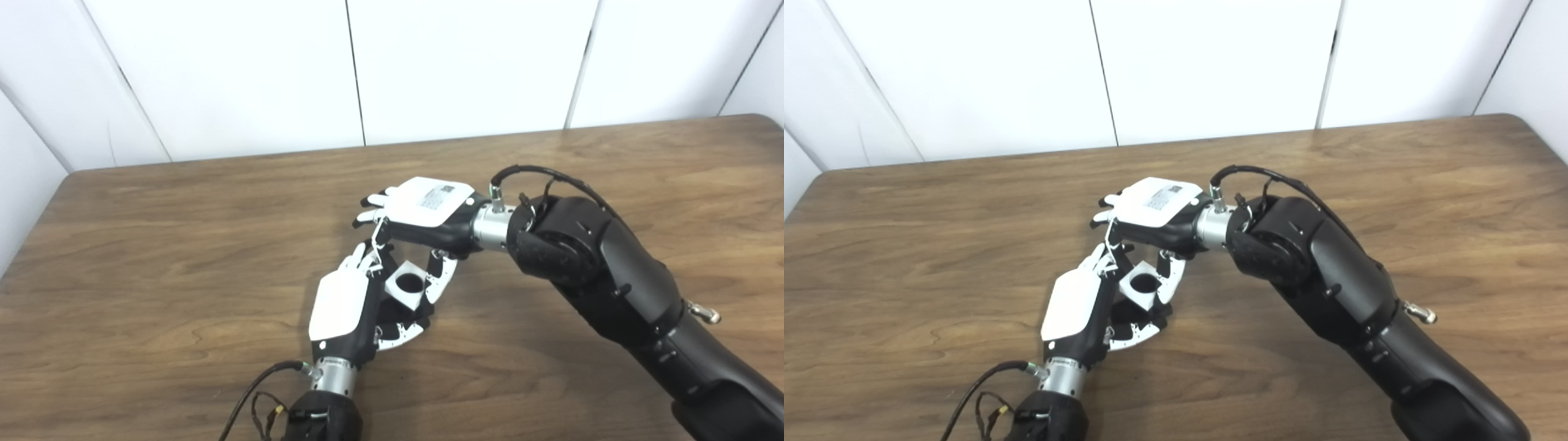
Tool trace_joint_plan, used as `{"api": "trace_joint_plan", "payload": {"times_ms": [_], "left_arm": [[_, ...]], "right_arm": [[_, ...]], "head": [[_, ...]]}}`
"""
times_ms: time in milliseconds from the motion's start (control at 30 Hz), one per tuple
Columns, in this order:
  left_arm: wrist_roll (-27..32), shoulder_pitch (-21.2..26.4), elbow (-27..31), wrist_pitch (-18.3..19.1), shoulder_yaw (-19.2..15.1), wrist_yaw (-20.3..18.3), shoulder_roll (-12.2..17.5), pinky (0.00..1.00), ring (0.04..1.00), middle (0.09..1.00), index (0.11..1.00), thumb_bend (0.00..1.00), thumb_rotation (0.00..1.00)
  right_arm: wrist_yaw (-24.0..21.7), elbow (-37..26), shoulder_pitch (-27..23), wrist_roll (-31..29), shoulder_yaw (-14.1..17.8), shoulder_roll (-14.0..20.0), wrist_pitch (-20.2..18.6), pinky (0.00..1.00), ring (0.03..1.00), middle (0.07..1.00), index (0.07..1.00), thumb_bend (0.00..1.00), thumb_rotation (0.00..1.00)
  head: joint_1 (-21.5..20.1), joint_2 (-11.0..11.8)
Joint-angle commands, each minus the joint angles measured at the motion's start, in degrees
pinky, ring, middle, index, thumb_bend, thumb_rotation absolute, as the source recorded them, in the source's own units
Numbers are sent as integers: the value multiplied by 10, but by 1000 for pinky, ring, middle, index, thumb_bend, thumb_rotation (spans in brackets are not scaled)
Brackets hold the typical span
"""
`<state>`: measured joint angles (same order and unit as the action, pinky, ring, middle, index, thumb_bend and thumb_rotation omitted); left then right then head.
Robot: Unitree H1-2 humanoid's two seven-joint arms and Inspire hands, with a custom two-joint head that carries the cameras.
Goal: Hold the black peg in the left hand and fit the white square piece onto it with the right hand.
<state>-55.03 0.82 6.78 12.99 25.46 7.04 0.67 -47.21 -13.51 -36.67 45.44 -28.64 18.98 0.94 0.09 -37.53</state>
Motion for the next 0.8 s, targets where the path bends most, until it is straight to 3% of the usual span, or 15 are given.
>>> {"api": "trace_joint_plan", "payload": {"times_ms": [0, 600, 633, 667, 700, 767], "left_arm": [[-19, 0, -26, 23, 5, -20, 3, 940, 975, 897, 493, 522, 76], [-19, -4, -24, 27, 6, -12, -3, 933, 967, 886, 492, 523, 74], [-19, -4, -24, 27, 6, -11, -3, 932, 966, 885, 493, 523, 74], [-20, -4, -24, 28, 6, -11, -3, 932, 965, 883, 493, 523, 75], [-19, -4, -25, 30, 5, -12, -4, 932, 965, 880, 535, 643, 125], [-16, -5, -25, 32, 3, -11, -6, 933, 965, 880, 598, 806, 195]], "right_arm": [[13, -7, -14, -6, 0, -3, 15, 1000, 1000, 927, 489, 525, 141], [17, 1, -12, 2, -8, 3, 15, 1000, 1000, 930, 491, 525, 150], [18, 3, -13, 1, -8, 4, 16, 1000, 1000, 930, 539, 710, 194], [18, 5, -13, -1, -7, 5, 16, 1000, 1000, 930, 566, 811, 231], [18, 6, -13, -1, -7, 5, 17, 1000, 1000, 933, 593, 901, 280], [16, 7, -14, -3, -7, 7, 16, 1000, 1000, 935, 604, 935, 305]], "head": [[1, 0], [4, 0], [5, 1], [5, 1], [6, 1], [7, 1]]}}
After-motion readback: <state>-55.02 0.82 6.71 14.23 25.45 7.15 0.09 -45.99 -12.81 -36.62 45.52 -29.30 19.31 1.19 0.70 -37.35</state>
